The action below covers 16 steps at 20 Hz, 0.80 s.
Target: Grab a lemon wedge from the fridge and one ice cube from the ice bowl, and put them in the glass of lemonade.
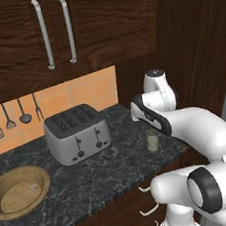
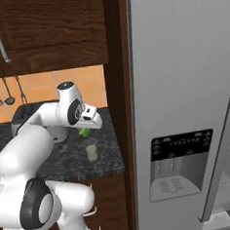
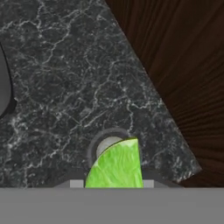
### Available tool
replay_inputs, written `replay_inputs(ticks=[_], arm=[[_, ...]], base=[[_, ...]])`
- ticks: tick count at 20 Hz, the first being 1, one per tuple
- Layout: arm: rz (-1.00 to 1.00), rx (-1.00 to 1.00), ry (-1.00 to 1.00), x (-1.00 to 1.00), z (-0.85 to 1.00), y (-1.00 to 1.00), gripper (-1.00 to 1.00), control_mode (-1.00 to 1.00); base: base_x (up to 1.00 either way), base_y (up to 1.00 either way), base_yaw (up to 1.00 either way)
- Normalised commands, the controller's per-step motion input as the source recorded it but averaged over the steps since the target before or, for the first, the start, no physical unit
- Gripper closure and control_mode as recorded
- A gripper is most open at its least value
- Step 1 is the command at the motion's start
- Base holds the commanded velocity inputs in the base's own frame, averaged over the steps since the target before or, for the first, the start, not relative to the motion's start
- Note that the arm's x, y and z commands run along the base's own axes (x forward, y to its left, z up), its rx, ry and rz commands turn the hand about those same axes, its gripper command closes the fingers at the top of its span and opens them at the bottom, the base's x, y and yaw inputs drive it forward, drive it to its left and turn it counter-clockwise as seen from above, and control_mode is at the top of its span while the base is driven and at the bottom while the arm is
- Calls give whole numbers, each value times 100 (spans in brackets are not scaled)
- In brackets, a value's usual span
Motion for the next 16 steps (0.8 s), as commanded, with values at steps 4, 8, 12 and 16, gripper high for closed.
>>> replay_inputs(ticks=[4,8,12,16], arm=[[0,2,3,17,-62,-3,100,-100],[0,2,0,2,-19,0,100,-100],[0,6,-7,0,-10,-7,100,-100],[0,3,-9,2,0,-3,100,-100]], base=[[0,0,0],[0,0,0],[0,0,0],[0,0,0]])
